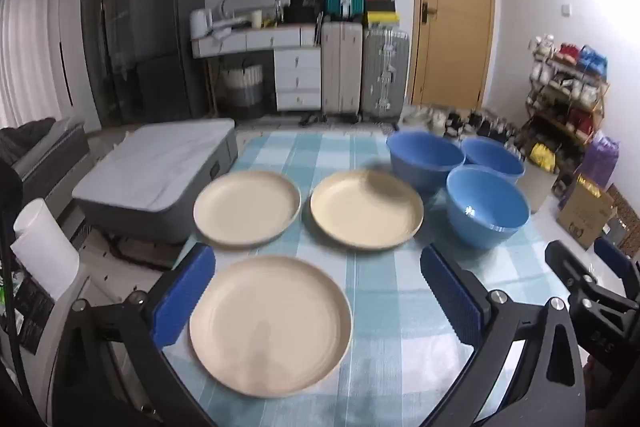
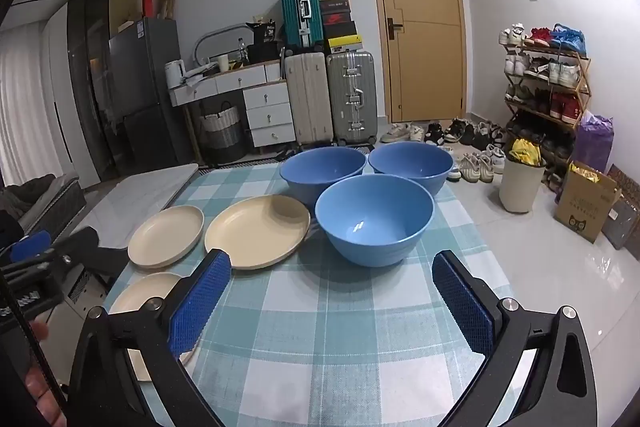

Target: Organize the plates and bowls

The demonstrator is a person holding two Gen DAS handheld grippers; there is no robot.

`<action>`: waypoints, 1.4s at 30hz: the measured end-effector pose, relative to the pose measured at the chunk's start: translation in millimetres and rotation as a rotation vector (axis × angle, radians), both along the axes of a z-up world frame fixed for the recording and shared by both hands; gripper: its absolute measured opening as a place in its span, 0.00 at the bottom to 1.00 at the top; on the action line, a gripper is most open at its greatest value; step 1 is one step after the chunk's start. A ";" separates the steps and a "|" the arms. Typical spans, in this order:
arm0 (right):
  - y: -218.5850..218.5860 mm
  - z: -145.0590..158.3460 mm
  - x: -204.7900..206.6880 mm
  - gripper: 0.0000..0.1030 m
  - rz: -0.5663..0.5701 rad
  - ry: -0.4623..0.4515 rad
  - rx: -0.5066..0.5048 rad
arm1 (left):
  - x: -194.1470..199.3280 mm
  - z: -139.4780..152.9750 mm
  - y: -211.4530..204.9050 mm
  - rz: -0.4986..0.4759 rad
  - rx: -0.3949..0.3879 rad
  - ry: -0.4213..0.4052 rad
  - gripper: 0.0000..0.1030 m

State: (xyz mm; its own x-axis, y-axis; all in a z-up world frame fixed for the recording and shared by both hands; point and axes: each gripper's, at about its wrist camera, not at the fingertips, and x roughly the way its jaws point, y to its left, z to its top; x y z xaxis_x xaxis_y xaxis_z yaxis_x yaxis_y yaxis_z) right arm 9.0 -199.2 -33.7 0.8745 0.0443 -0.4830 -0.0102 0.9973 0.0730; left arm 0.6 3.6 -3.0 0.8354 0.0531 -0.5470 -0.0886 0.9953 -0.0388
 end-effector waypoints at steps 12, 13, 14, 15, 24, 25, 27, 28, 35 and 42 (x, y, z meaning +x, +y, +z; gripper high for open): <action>8.4 -8.3 5.7 1.00 0.019 0.046 -0.020 | 2.3 1.6 -2.8 0.000 0.007 -0.023 1.00; 9.8 -7.9 6.0 1.00 0.027 0.044 -0.023 | 2.2 1.2 -3.3 -0.003 0.013 -0.025 1.00; 11.6 -7.5 6.5 1.00 0.031 0.044 -0.031 | 2.3 0.8 -4.5 -0.002 0.023 -0.026 1.00; 10.9 -11.3 6.4 1.00 0.033 0.040 -0.034 | 2.1 0.4 -6.3 -0.003 0.030 -0.030 1.00; 13.8 -8.4 4.5 1.00 0.060 0.040 -0.045 | -2.0 -1.3 -10.5 -0.031 0.031 -0.035 1.00; 13.8 -8.2 4.0 1.00 0.062 0.037 -0.045 | -2.1 -1.0 -9.3 -0.037 0.016 -0.032 1.00; 14.5 -8.0 3.7 1.00 0.064 0.034 -0.051 | -1.7 -0.6 -4.8 -0.040 -0.017 -0.028 1.00; 15.3 -8.1 3.1 1.00 0.065 0.033 -0.054 | -1.3 -0.9 -2.8 -0.043 -0.030 -0.024 1.00; 17.3 -8.0 1.8 1.00 0.049 0.037 -0.072 | -2.0 -1.7 -7.2 -0.047 0.007 -0.023 1.00; 21.4 -4.9 -0.1 1.00 0.014 0.024 -0.116 | 1.2 -3.7 -6.6 -0.042 -0.002 -0.016 1.00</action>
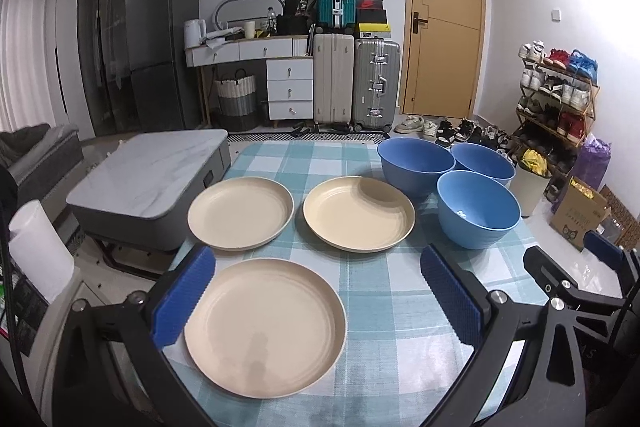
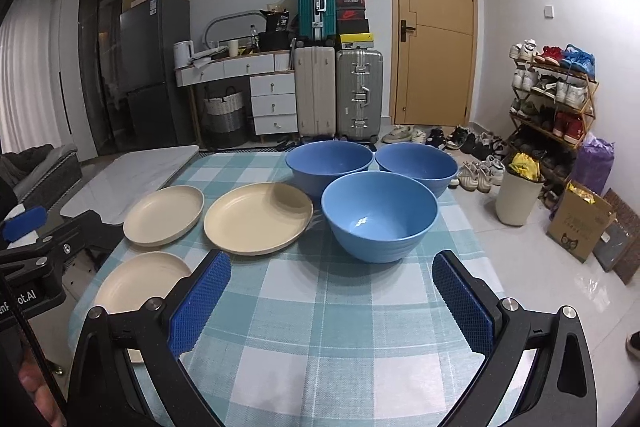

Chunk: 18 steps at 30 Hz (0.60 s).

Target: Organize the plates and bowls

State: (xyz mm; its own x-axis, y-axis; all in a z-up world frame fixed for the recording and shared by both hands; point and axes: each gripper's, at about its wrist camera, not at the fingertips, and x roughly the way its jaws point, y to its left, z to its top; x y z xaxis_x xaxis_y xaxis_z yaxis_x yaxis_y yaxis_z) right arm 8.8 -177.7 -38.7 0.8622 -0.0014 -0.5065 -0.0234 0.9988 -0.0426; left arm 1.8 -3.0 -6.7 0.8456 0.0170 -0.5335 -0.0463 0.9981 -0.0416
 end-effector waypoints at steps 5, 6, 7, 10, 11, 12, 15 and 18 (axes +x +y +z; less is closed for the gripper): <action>-1.8 0.0 0.8 1.00 -0.009 0.005 0.002 | 1.4 -3.1 -1.7 0.003 0.019 0.012 1.00; -2.1 -0.4 1.2 1.00 -0.010 0.007 0.001 | 1.3 -3.9 -2.1 0.002 0.022 0.013 1.00; -2.2 -0.4 1.8 1.00 -0.009 0.008 0.002 | 1.9 -4.1 -3.3 0.001 0.025 0.014 1.00; -2.9 -0.7 2.8 1.00 -0.005 0.009 0.003 | 2.9 -5.6 -5.3 -0.002 0.037 0.020 1.00; -3.1 -0.6 2.2 1.00 0.003 0.007 0.008 | 3.1 -6.0 -5.7 -0.003 0.040 0.022 1.00; -3.1 -0.4 1.3 1.00 0.017 -0.001 0.017 | 3.6 -5.8 -5.8 -0.004 0.041 0.024 1.00; -1.8 -0.1 1.6 1.00 0.022 -0.004 0.013 | 3.5 -6.8 -4.4 -0.003 0.042 0.027 1.00; -1.3 -1.6 2.8 1.00 0.018 0.000 0.016 | 3.8 -8.5 -3.6 -0.001 0.042 0.033 1.00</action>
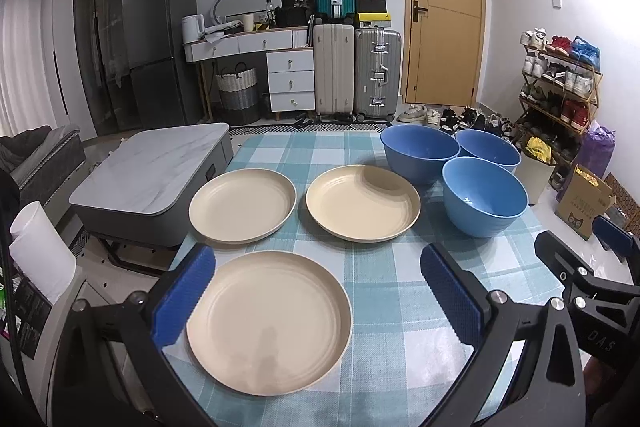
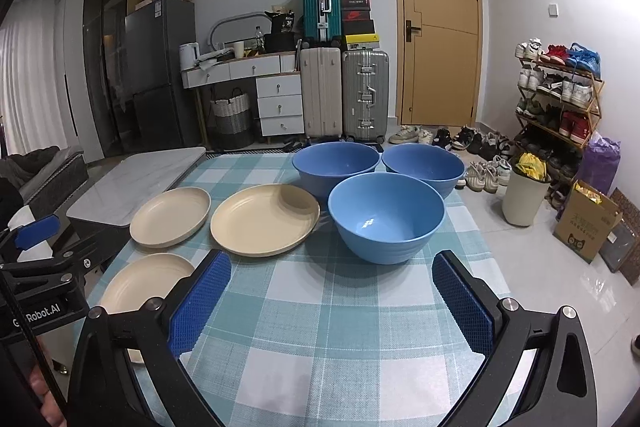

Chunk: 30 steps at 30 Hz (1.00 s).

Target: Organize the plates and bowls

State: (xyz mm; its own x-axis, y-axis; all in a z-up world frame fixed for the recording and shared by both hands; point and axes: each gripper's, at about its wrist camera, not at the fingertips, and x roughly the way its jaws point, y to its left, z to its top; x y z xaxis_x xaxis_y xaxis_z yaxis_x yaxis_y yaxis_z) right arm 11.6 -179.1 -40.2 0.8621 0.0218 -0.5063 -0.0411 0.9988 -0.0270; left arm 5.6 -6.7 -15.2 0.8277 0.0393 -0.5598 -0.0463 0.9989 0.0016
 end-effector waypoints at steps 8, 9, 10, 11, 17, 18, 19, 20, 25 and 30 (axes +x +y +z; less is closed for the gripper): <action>-0.3 -2.1 0.5 1.00 -0.004 0.010 0.002 | 1.4 -2.6 1.2 0.004 -0.003 0.012 1.00; 0.0 -2.2 0.6 1.00 -0.002 0.010 0.003 | 1.4 -2.7 1.7 0.005 -0.004 0.012 1.00; 0.9 -3.0 1.1 1.00 0.002 0.011 0.006 | 1.3 -2.7 1.9 0.007 -0.004 0.012 1.00; 1.1 -3.3 1.4 1.00 0.003 0.011 0.008 | 1.2 -2.6 2.0 0.011 -0.001 0.010 1.00; 1.1 -5.5 2.7 1.00 0.012 0.023 0.018 | -0.3 -1.4 5.7 0.039 0.012 -0.015 1.00; 0.3 -6.2 3.5 1.00 0.014 0.028 0.020 | 0.0 -1.7 6.7 0.037 0.007 -0.012 1.00; -0.3 -6.3 4.1 1.00 0.015 0.032 0.021 | 0.9 -2.2 7.2 0.038 0.003 -0.007 1.00; -0.2 -6.7 5.4 1.00 0.014 0.036 0.022 | 1.7 -2.6 7.4 0.039 0.000 -0.002 1.00; -0.9 -7.6 5.8 1.00 0.013 0.035 0.017 | 3.4 -4.2 8.4 0.040 -0.003 0.007 1.00; -0.3 -7.3 10.8 1.00 0.045 0.055 0.037 | 6.5 -4.1 5.1 0.028 0.034 0.020 1.00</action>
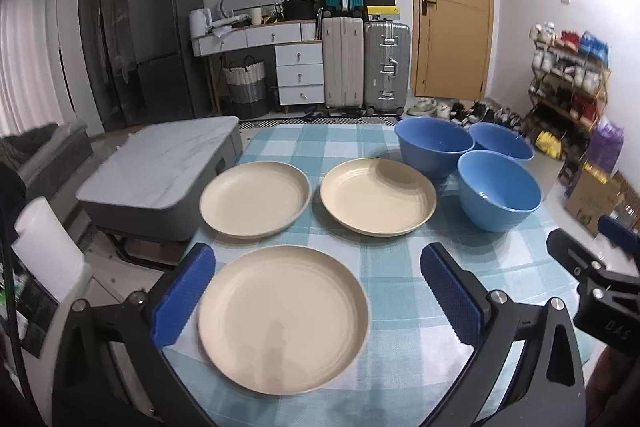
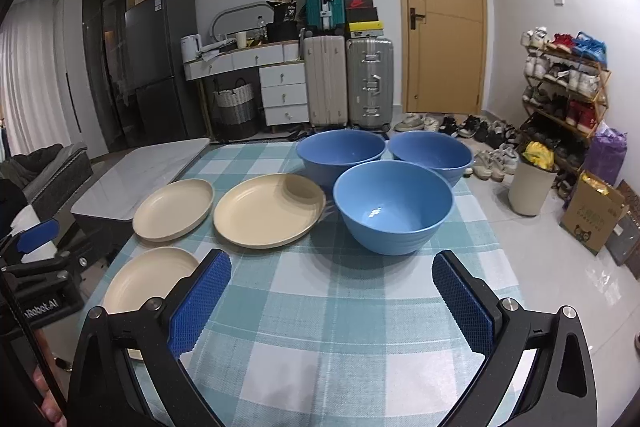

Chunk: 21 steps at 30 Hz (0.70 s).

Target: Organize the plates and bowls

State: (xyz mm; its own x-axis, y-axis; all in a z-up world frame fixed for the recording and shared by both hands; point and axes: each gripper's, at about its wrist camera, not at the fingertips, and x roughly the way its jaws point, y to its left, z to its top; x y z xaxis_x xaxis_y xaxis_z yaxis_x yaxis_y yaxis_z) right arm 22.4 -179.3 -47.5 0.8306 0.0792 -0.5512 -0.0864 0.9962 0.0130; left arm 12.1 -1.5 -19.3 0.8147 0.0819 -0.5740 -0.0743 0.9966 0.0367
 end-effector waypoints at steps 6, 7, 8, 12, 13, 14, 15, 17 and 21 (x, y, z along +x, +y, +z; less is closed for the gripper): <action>12.1 5.3 2.8 1.00 0.022 -0.015 -0.032 | 0.9 5.1 3.6 -0.011 -0.007 -0.007 1.00; 14.1 5.8 3.2 1.00 0.027 -0.017 -0.036 | 1.0 5.0 3.2 -0.008 -0.004 -0.005 1.00; 15.5 6.4 3.7 1.00 0.027 -0.020 -0.041 | 2.3 4.8 4.9 -0.005 -0.005 -0.001 1.00; 17.0 7.5 10.4 1.00 0.016 -0.017 -0.052 | 9.1 3.9 12.6 0.003 -0.025 0.015 1.00; 16.4 7.1 12.6 1.00 0.013 -0.018 -0.047 | 11.1 3.5 14.7 0.004 -0.027 0.016 1.00; 16.0 6.8 14.0 1.00 0.009 -0.018 -0.045 | 12.6 3.1 15.6 0.005 -0.028 0.017 1.00; 15.3 5.5 16.5 1.00 0.000 -0.013 -0.046 | 15.0 2.9 16.2 0.004 -0.026 0.018 1.00; 15.0 3.6 19.5 1.00 -0.003 -0.008 -0.046 | 18.7 2.2 18.0 -0.001 -0.023 0.012 1.00; 18.2 1.6 27.8 1.00 -0.005 -0.006 -0.058 | 28.2 -0.1 20.0 -0.013 -0.005 0.004 1.00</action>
State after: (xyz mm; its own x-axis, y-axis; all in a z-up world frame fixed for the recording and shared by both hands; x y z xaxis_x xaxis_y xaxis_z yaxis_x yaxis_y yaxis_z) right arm 50.2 -161.2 -45.9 0.8339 0.0435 -0.5501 -0.0815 0.9957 -0.0448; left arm 40.3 18.5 -19.4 0.8135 0.0678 -0.5776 -0.0608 0.9977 0.0315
